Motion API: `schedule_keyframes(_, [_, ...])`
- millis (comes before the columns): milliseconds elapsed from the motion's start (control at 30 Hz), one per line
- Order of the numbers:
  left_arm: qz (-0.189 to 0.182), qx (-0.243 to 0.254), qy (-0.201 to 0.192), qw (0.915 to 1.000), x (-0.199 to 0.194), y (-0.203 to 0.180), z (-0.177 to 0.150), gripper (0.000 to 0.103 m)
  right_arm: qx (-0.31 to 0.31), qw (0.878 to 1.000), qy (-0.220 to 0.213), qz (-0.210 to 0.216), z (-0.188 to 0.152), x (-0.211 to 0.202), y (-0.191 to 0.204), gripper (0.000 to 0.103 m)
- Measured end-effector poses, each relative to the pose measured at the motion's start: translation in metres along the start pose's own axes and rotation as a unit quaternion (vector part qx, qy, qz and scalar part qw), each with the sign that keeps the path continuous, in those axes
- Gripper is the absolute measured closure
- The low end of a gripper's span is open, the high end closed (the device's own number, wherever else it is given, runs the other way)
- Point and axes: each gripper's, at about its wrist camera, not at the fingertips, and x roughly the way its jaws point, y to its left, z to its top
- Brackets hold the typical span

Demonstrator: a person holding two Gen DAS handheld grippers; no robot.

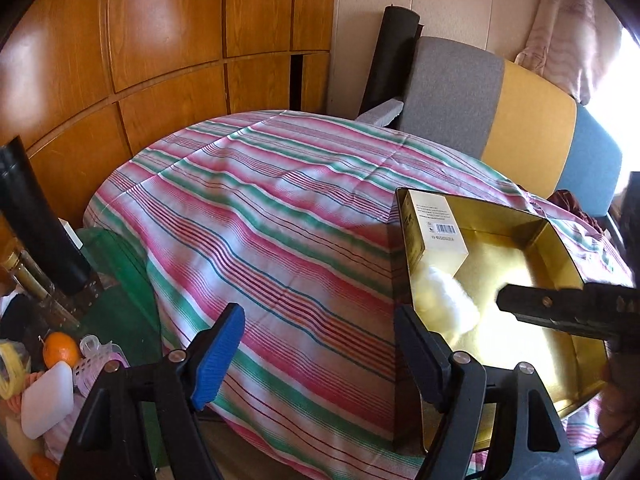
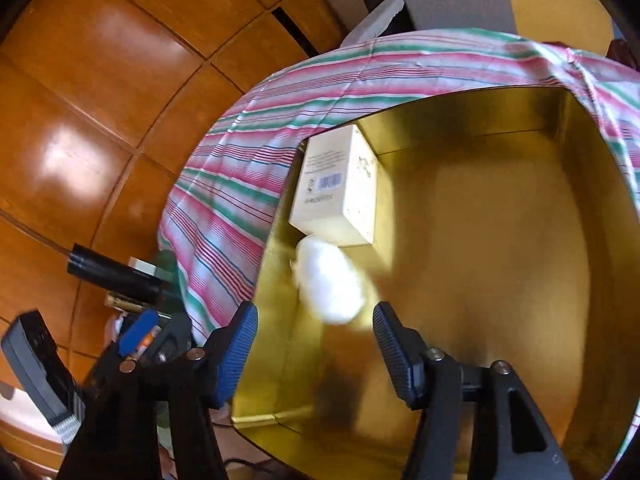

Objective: Organize objects
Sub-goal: 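Carry the plastic-wrapped bundle into the gold tray and open the right tool, then move the left tool back over the items toward the green box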

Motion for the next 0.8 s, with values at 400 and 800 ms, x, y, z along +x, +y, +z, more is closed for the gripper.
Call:
schedule_keyframes(400, [-0.006,0.042,-0.031,0.9986,-0.023,-0.034,-0.003,0.025,-0.096,0.986,-0.07,-0.12,-0.038,-0.048,0.01,0.042])
schedule_keyframes(800, [-0.028,0.086,-0.05,0.9947,-0.043,-0.074,-0.007,0.017,-0.09,0.972,-0.125,-0.179,-0.058,-0.102,-0.023,0.032])
